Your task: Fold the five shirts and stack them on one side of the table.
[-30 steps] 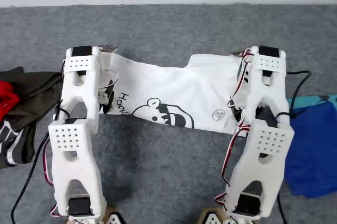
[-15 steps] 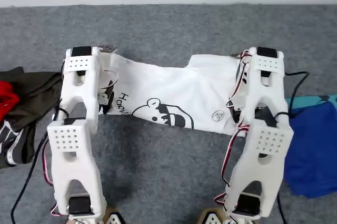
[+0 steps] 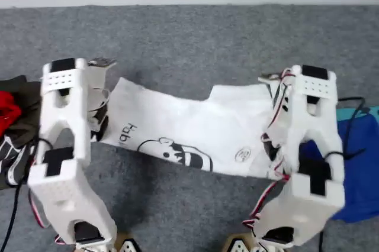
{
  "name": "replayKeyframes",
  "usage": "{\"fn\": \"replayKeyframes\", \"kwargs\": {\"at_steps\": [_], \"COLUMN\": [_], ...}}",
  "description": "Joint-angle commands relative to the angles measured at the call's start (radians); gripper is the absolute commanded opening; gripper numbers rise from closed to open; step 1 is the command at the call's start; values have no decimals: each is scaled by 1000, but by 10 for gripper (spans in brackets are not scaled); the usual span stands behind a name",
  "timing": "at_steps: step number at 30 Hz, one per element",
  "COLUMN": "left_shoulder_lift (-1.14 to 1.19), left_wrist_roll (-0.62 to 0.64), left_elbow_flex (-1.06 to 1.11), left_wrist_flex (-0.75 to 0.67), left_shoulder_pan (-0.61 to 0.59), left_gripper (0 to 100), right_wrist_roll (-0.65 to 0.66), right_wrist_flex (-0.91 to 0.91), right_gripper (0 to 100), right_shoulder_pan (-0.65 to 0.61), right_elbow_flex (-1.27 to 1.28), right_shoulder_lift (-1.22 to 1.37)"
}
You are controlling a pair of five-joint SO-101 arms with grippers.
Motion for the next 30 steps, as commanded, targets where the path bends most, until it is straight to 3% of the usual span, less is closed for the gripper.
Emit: {"fn": "replayKeyframes", "kwargs": {"at_steps": [1,7,15,19,27,30], "left_shoulder_lift": [-138,-233,-252,-256,-345,-399], "left_wrist_roll": [-52,-92,-87,-92,-147,-147], "left_elbow_flex": [70,228,367,363,257,246], "left_wrist_flex": [26,26,-31,-37,-8,-8], "left_shoulder_pan": [-48,-54,-60,-57,-74,-98], "left_gripper": [10,11,13,63,83,84], "right_wrist_roll": [52,104,104,107,204,206], "right_wrist_flex": [-5,-21,-245,-213,33,28], "right_gripper": [11,10,56,174,176,174], "right_shoulder_pan": [39,93,90,94,94,104], "right_elbow_flex": [123,293,575,589,420,396], "right_shoulder_lift": [-165,-278,-303,-312,-519,-602]}}
